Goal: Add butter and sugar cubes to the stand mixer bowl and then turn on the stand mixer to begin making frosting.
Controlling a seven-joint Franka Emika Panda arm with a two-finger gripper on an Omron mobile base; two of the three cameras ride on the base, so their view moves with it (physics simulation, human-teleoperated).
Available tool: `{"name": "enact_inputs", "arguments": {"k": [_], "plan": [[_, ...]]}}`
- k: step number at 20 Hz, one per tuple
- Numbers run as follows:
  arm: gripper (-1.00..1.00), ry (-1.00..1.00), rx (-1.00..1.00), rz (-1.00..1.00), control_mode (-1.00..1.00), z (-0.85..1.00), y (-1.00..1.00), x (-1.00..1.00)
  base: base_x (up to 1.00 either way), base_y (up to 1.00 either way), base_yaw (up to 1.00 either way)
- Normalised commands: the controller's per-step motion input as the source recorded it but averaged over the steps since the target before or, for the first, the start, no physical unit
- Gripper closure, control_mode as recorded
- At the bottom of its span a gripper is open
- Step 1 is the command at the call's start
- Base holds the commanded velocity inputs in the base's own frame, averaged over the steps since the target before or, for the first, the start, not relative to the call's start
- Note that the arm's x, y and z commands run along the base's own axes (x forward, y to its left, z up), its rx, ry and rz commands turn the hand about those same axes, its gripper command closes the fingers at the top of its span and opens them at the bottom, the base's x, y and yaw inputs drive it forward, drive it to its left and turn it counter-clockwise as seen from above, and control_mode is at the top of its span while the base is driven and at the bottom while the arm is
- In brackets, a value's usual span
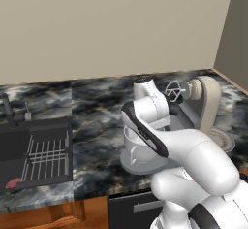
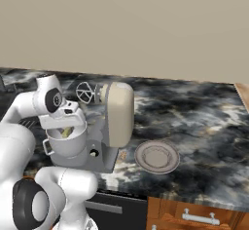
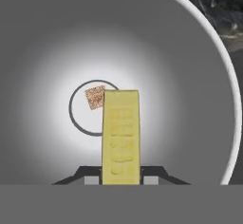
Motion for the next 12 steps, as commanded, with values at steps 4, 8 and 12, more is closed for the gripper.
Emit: {"name": "enact_inputs", "arguments": {"k": [4, 8, 12], "plan": [[1.00, -0.05, 0.00, 0.00, -1.00, -0.28, 0.01, 0.07, 0.00, 0.00, 0.00], [1.00, -0.04, 0.00, 0.00, -1.00, -0.26, 0.00, 0.00, 0.00, 0.00, 0.00], [1.00, -0.02, 0.00, 0.00, -1.00, -0.27, 0.00, 0.00, 0.00, 0.00, 0.00]]}}
